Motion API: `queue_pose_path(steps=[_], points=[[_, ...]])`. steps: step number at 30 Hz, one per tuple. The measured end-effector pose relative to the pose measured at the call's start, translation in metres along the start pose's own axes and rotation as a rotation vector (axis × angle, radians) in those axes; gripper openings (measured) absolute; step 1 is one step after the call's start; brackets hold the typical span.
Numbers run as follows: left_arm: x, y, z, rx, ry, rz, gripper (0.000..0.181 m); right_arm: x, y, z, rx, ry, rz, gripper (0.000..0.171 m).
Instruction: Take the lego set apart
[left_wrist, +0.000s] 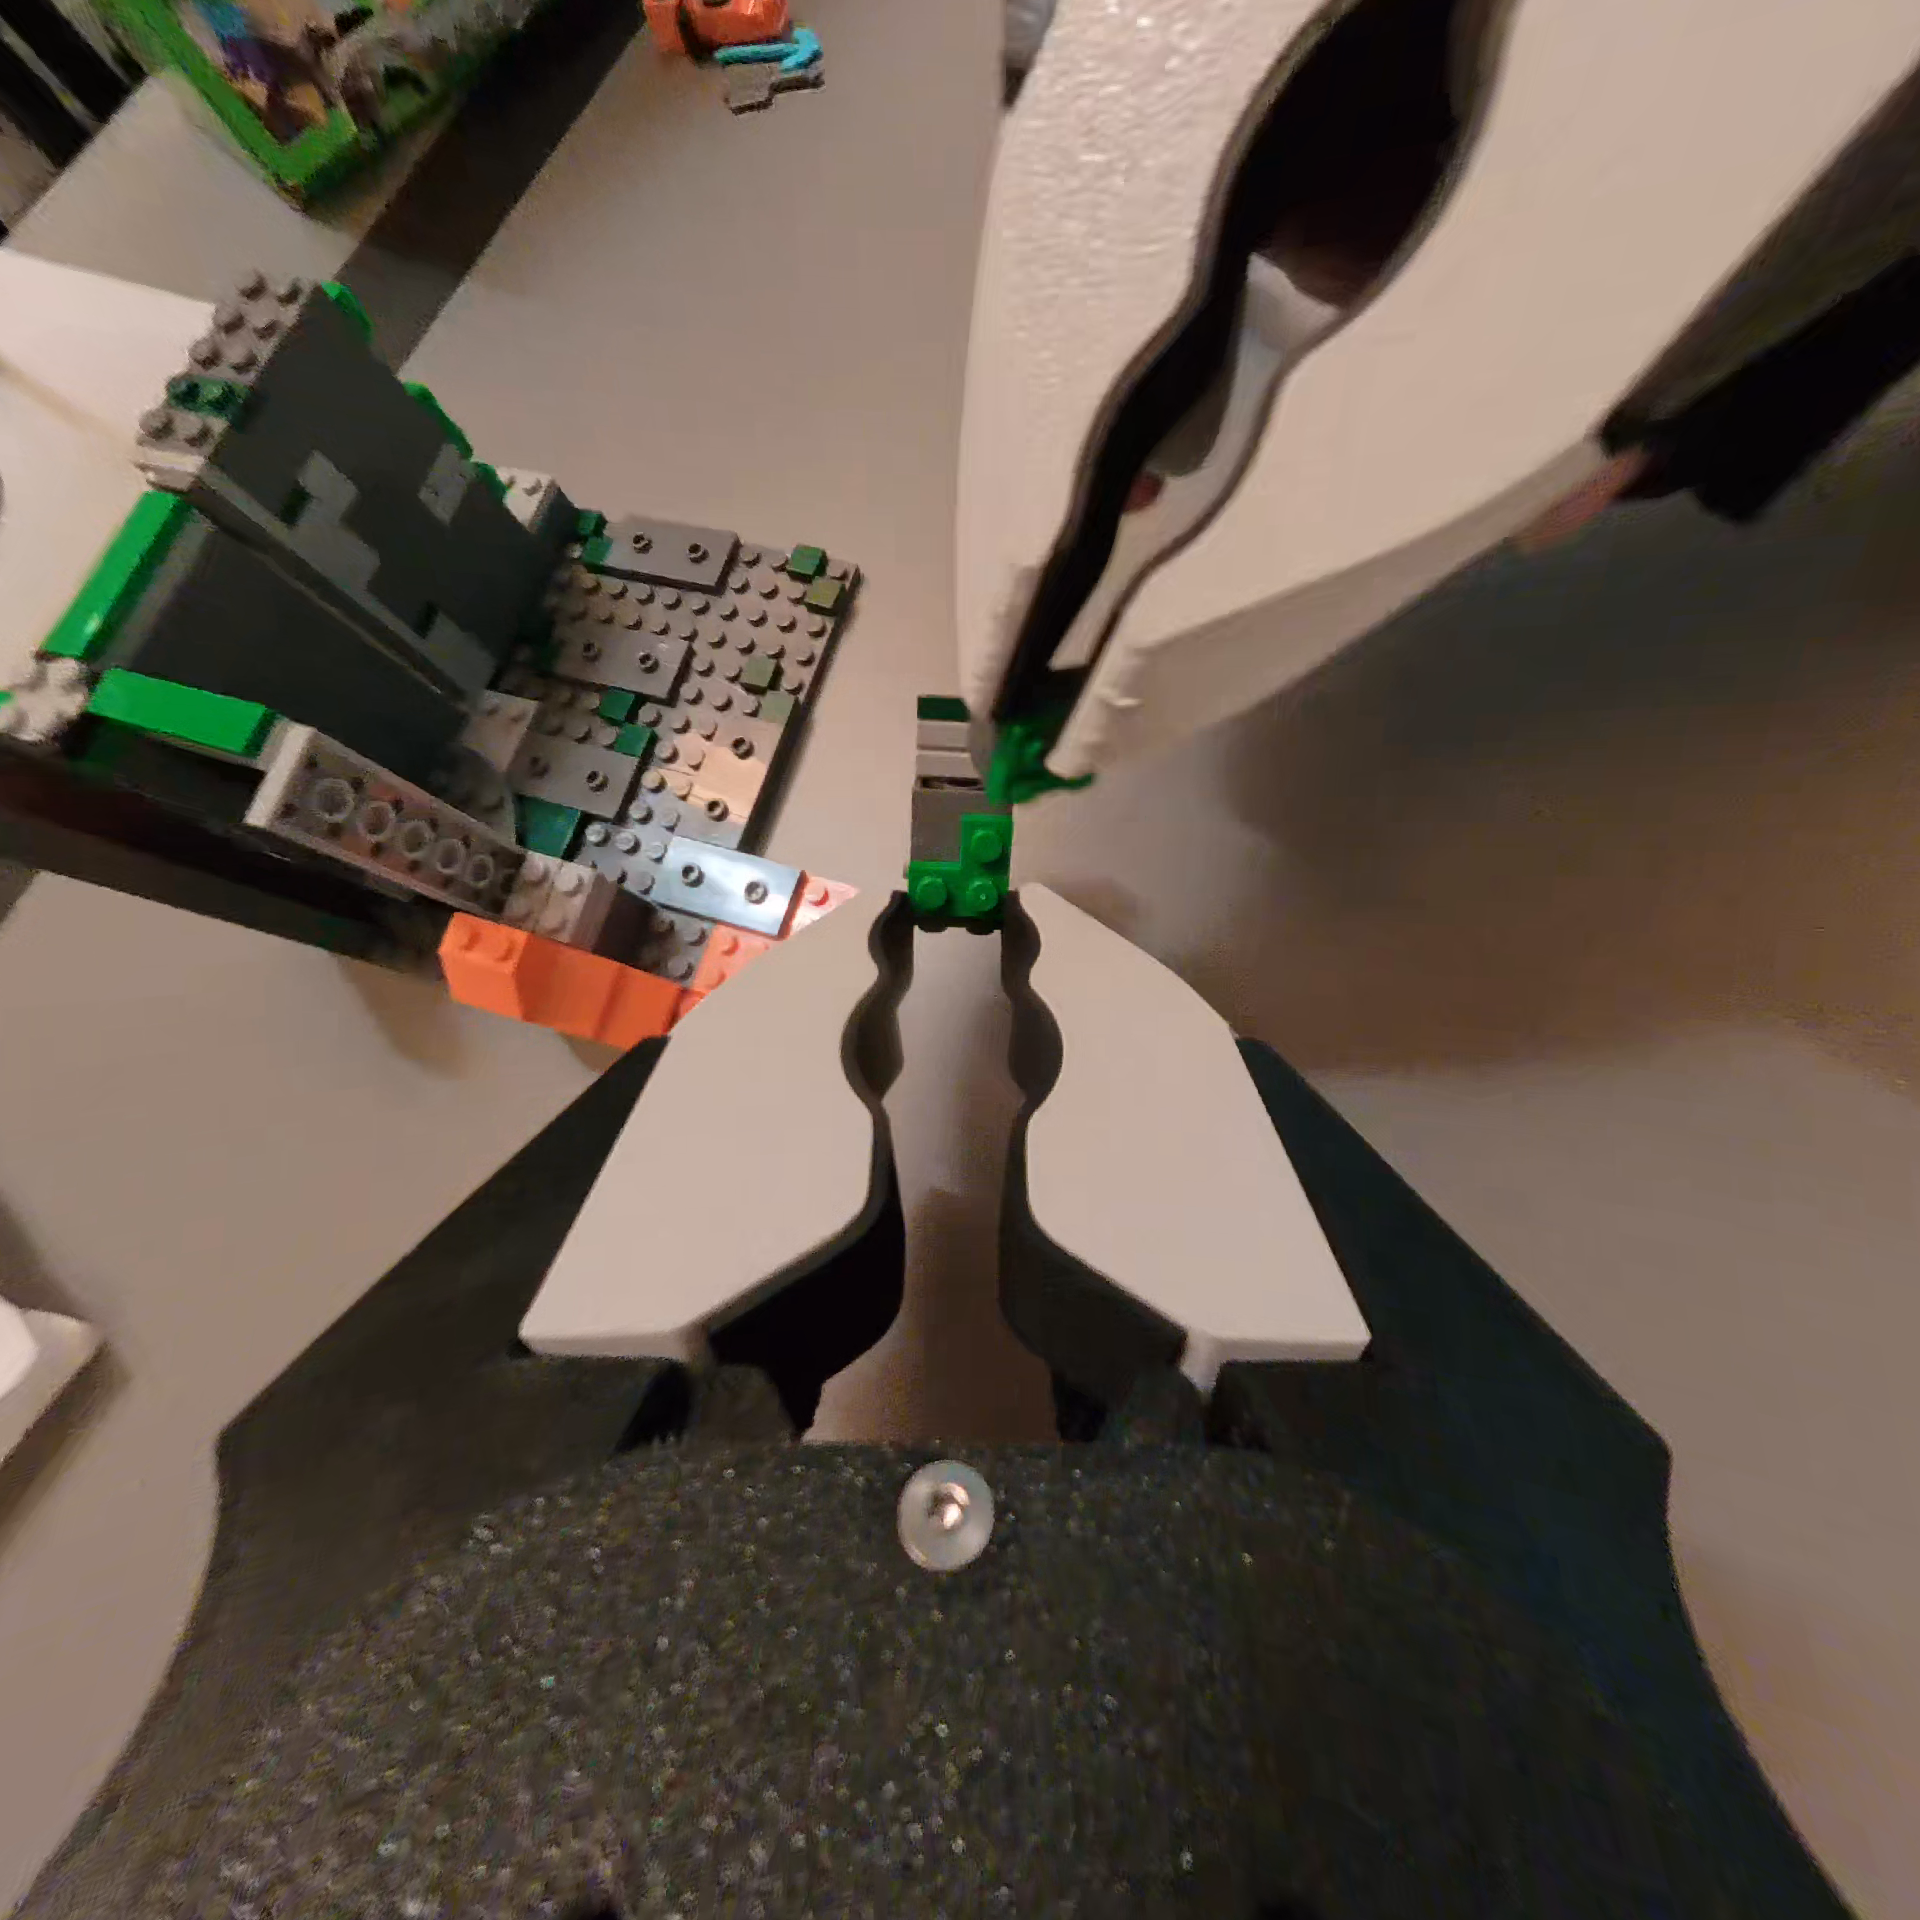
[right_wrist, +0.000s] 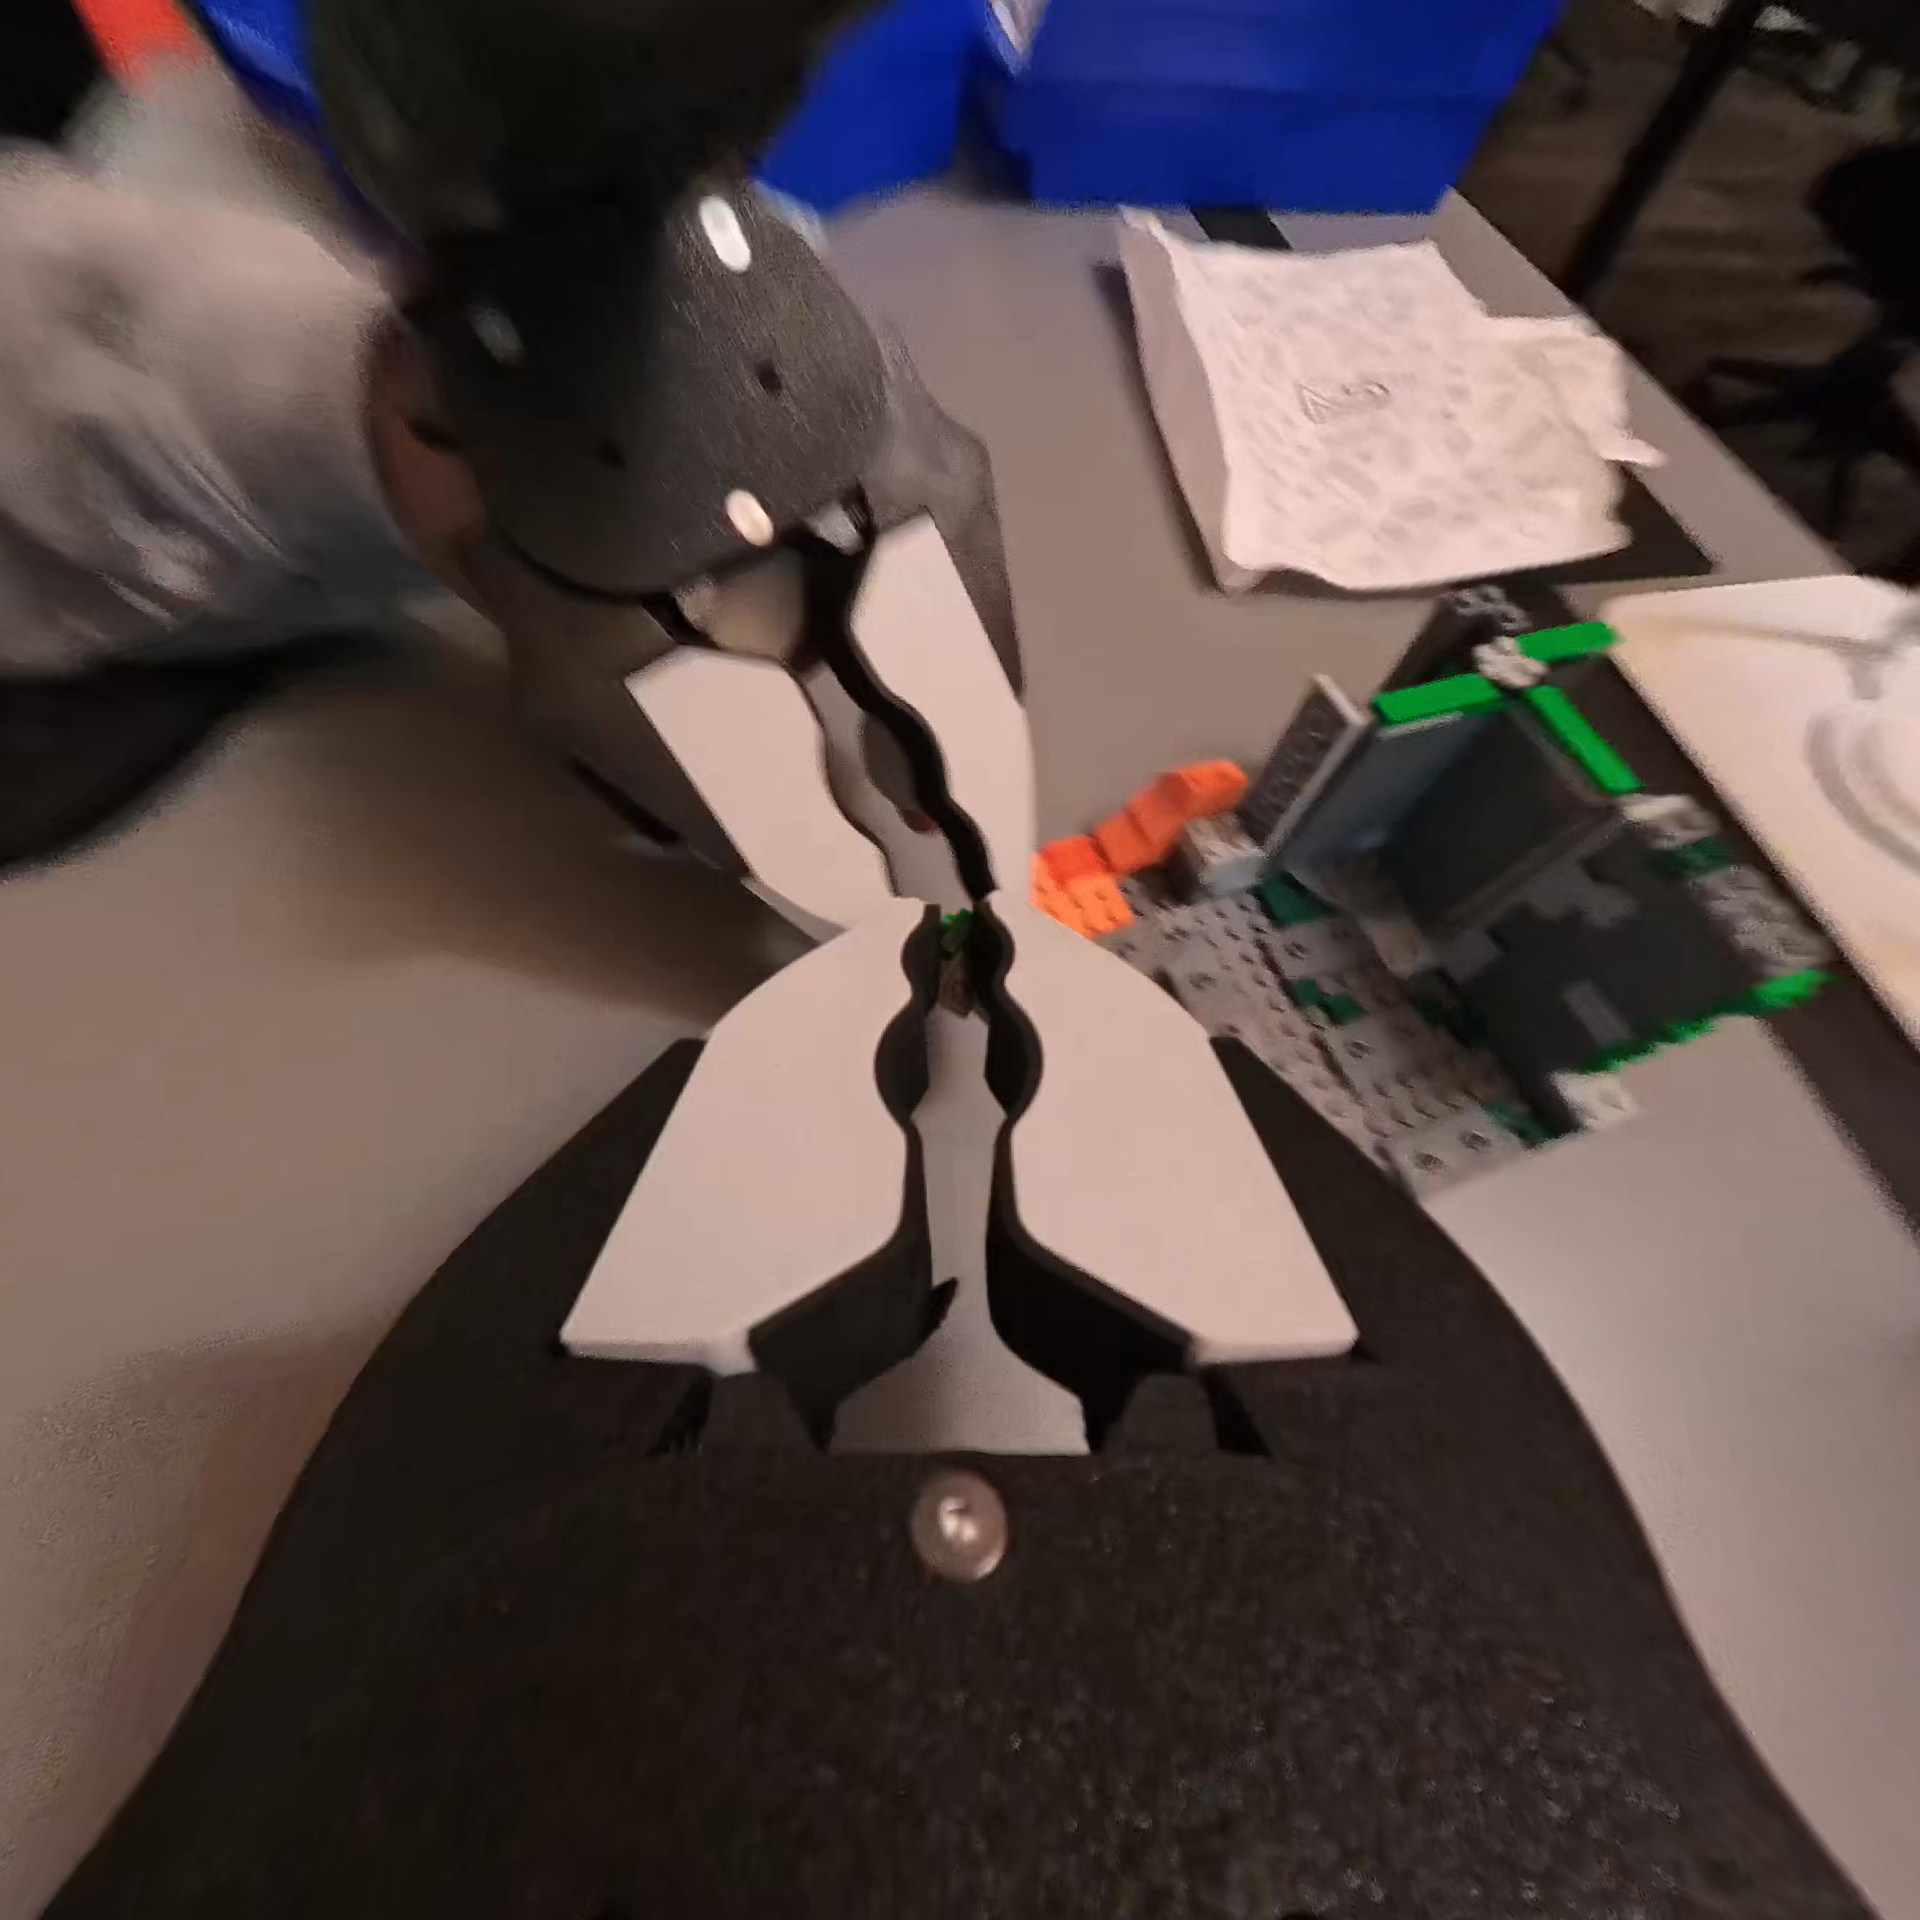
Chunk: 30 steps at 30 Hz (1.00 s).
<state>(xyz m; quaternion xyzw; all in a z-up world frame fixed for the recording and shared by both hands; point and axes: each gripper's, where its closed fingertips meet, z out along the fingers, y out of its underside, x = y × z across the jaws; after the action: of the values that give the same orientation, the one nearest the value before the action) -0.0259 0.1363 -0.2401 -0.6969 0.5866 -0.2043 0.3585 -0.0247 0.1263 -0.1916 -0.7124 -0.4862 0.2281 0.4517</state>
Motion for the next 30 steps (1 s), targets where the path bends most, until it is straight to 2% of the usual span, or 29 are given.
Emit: queue_pose_path(steps=[5, 7, 11, 14, 20, 30], points=[[-0.002, -0.003, -0.008, -0.007, -0.025, 0.024, 0.017, -0.009, -0.005, -0.012, 0.063, -0.115, 0.079, 0.005], [-0.003, 0.002, -0.005, -0.021, -0.022, 0.016, 0.017, -0.014, 0.005, -0.013, 0.024, -0.183, 0.141, 0.006], [-0.003, 0.007, -0.002, -0.026, -0.008, 0.006, 0.017, -0.009, 0.034, -0.004, -0.104, -0.159, 0.180, 0.007], [-0.002, 0.007, -0.003, -0.018, -0.007, 0.019, 0.017, -0.006, 0.045, 0.001, -0.142, -0.154, 0.210, 0.022], [-0.001, 0.008, -0.003, -0.013, 0.010, 0.022, 0.017, 0.000, 0.036, -0.005, -0.073, -0.141, 0.240, 0.022], [-0.005, 0.005, -0.005, 0.010, -0.018, 0.038, 0.017, 0.033, 0.025, -0.025, 0.073, -0.055, 0.426, 0.021]])
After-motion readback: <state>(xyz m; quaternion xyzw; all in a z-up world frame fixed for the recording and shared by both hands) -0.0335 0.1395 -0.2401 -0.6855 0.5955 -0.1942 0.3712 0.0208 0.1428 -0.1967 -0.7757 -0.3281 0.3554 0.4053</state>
